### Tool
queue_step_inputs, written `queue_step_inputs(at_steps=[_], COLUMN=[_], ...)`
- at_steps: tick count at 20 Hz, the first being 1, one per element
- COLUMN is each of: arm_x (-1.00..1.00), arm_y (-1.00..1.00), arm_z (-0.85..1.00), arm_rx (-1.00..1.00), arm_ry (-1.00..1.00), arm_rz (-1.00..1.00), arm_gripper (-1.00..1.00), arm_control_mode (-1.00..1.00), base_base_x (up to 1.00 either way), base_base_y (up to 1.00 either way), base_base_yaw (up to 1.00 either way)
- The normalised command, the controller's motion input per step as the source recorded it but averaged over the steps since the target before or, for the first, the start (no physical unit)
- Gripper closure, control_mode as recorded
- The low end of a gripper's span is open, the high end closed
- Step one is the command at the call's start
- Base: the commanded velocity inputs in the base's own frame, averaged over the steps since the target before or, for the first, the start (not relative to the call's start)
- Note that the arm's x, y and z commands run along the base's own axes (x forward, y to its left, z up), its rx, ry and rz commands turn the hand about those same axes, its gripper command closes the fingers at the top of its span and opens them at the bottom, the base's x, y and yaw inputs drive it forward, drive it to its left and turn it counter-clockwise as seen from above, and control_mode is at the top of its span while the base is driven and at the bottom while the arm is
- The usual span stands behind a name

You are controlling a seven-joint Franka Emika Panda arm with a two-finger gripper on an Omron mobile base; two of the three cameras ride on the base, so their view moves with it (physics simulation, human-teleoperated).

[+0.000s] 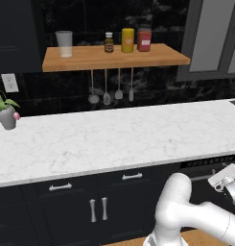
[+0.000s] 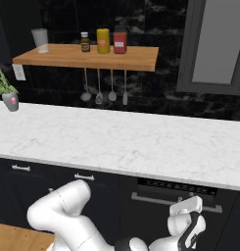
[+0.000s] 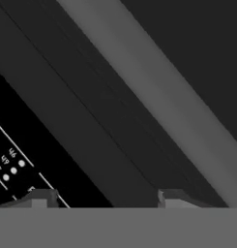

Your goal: Pick up the cup and bowl from the counter, place them in the dishwasher, and close the dishwasher door.

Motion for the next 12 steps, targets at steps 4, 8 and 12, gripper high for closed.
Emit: queue_step_inputs(at_steps=[4,8,12], arm_x=[1.00,0.78,0.35], arm_y=[0.18,0.12,0.06], arm_z=[-0.33,-0.37,-0.48], arm_rx=[0.20,0.16,0.11], arm_ry=[-0.27,-0.23,-0.16], arm_rz=[0.07,0.06,0.04], arm_gripper=[-1.00,-1.00,-1.00], arm_control_mode=[-1.00,-1.00,-1.00], base_base_x=[0.00,0.00,0.00], base_base_y=[0.00,0.00,0.00], base_base_yaw=[0.00,0.00,0.00])
